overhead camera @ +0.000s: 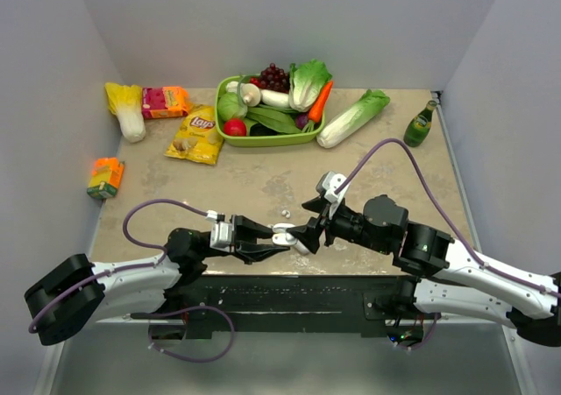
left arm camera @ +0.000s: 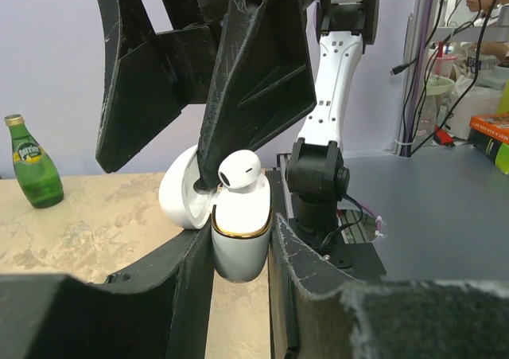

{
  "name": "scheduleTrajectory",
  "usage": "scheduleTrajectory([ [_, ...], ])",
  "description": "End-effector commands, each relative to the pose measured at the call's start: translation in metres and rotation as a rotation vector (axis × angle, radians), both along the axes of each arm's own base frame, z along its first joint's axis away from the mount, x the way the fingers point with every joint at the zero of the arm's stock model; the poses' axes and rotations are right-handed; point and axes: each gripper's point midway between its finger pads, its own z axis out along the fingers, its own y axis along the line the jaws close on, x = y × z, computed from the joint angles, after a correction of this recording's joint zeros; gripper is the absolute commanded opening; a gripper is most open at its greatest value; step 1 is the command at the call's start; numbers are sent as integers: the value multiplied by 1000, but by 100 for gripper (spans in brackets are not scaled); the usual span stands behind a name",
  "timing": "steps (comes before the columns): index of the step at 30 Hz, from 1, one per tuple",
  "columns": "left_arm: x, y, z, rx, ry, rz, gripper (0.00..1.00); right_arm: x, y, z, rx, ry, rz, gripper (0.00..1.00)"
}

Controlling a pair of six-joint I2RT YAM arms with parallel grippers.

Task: Insert the wireless bluetooth earbuds into the charging case
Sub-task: Adjust the right earbud in the right side groove of the charging case.

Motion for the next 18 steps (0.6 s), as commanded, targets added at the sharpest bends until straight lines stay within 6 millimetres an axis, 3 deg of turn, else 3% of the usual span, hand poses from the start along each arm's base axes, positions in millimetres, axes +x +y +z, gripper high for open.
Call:
scheduleTrajectory([
  [1,-23,31,85,-333,-238,-1,0,-5,3,56,163,-38,12,74],
  [9,-16,28,81,-317,-214,23,0,-9,2,55,153,-38,33,75],
  [18,-13,25,78,-304,-199,19,0,-7,-8,72,252,-42,-10,78],
])
